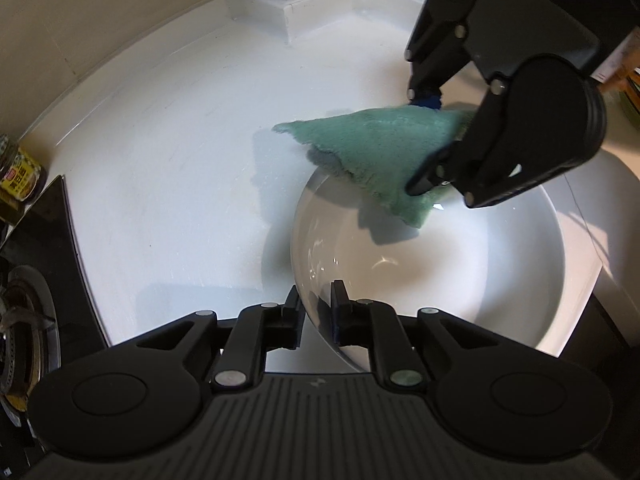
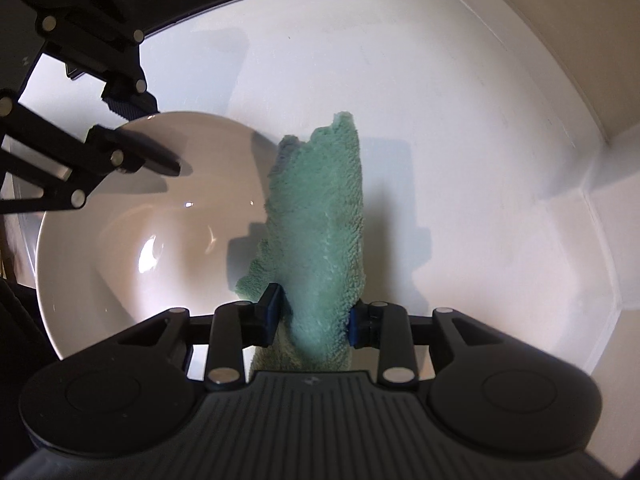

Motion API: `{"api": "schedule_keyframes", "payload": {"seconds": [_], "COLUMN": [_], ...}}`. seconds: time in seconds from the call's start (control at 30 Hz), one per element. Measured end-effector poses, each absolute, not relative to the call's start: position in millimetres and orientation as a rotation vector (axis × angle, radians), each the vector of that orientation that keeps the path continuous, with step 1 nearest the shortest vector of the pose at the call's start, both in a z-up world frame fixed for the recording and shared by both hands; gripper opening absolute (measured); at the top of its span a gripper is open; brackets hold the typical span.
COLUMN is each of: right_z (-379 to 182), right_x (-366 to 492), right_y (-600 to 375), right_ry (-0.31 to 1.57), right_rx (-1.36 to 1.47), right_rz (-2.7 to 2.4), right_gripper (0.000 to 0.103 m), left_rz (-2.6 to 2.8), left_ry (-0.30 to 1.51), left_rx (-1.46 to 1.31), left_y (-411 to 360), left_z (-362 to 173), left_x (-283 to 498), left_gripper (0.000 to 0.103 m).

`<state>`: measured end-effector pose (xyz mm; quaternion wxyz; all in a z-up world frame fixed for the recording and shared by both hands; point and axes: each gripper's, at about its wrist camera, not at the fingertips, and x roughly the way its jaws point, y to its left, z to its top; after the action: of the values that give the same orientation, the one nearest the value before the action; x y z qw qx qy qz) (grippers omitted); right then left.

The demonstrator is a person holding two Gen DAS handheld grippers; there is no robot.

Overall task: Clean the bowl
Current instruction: 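Rub the green towel around the bowl interior with the right gripper while the left gripper holds the rim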

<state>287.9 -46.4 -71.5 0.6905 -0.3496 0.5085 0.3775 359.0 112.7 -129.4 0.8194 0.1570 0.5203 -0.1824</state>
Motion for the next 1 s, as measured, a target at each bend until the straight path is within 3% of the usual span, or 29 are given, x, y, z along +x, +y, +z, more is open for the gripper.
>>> {"api": "schedule_keyframes", "payload": {"seconds": [0.2,0.4,0.47,0.53,0.77,1.0], "right_z": [-73,-73,-74,-75,-70,-72], "right_x": [299,295,284,274,266,282], "right_y": [-48,-73,-77,-77,-73,-34], "right_ry": [1.156,1.162,1.151,1.147,1.195,1.119], "right_rx": [-0.646,-0.434,-0.428,-0.437,-0.655,-0.958], "right_rz": [0.789,0.699,0.672,0.661,0.826,0.951], "right_gripper": [0.025,0.023,0.023,0.023,0.028,0.03], "left_rz": [-0.24,-0.127,-0.137,-0.168,-0.352,-0.429], "left_ry": [1.148,1.163,1.152,1.132,1.116,1.096], "left_rx": [0.076,0.026,0.048,0.082,0.221,0.34], "left_y": [132,121,119,122,126,119], "left_z": [-133,-133,-135,-139,-144,-146], "left_x": [368,351,353,358,376,380], "left_gripper": [0.013,0.019,0.011,0.011,0.01,0.013]}}
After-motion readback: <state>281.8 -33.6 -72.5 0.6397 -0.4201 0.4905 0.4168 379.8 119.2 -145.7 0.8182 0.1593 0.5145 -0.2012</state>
